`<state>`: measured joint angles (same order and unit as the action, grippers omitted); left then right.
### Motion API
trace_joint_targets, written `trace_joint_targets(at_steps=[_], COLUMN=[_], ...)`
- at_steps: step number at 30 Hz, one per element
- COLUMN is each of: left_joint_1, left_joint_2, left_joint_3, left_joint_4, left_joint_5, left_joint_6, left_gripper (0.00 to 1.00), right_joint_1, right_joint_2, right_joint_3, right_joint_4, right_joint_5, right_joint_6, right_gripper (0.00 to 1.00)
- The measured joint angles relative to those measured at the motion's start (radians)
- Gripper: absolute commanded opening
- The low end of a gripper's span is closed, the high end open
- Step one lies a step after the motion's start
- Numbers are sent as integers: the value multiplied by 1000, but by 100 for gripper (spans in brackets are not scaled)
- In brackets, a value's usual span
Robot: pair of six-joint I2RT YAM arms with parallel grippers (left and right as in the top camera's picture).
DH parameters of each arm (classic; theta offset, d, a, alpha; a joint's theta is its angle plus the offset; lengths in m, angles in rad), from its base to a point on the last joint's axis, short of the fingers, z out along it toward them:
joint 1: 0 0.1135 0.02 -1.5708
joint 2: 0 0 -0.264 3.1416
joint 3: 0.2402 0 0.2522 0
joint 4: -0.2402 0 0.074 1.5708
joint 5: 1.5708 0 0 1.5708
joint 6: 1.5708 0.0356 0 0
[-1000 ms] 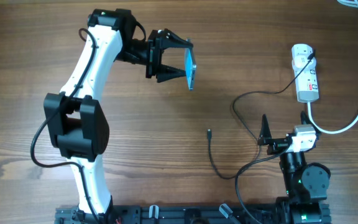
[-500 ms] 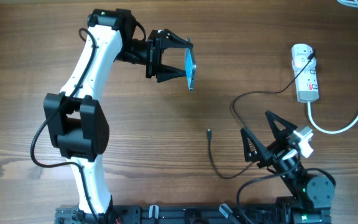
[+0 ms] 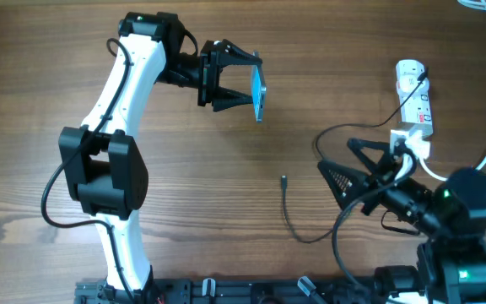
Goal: Plug charger to phone and switch on socket
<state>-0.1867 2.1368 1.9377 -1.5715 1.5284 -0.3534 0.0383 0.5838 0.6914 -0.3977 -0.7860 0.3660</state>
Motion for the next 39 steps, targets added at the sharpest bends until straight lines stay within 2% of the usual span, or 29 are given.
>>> trace_joint_targets(at_steps=[4, 6, 8, 10, 12, 16, 19, 20, 23, 27, 30, 39], left_joint_1=[0, 0, 0, 0, 0, 0, 0, 0, 0, 0, 0, 0], left_joint_2=[-1, -2, -2, -2, -2, -2, -2, -2, -2, -2, -2, -2], left_joint_3=[0, 0, 0, 0, 0, 0, 0, 0, -1, -1, -1, -2], left_joint_4=[0, 0, -2, -3, -3, -3, -3, -3, -3, -3, -3, -8], left_joint_5=[0, 0, 0, 0, 0, 0, 0, 0, 0, 0, 0, 0], left_joint_6=[0, 0, 0, 0, 0, 0, 0, 0, 0, 0, 0, 0], left_gripper=[70, 70, 69, 69, 69, 69, 69, 69, 69, 69, 68, 68], right_joint_1=[0, 0, 0, 0, 0, 31, 147, 206, 280, 286, 287, 365], right_joint_2=[78, 147, 237, 348, 422, 486, 490, 498, 572, 605, 623, 645], right_joint_3=[12, 106, 263, 411, 451, 451, 506, 575, 811, 824, 824, 824], right_joint_4=[-34, -188, -431, -594, -610, -583, -672, -737, -864, -735, -715, -687], right_joint_5=[-31, -3, 83, 186, 211, 103, 246, 348, 493, 339, 272, 249], right_joint_6=[38, 34, -6, -36, -23, -54, -38, -17, 25, 134, 143, 146], right_gripper=[100, 100, 100, 100, 100, 100, 99, 100, 100, 100, 100, 100])
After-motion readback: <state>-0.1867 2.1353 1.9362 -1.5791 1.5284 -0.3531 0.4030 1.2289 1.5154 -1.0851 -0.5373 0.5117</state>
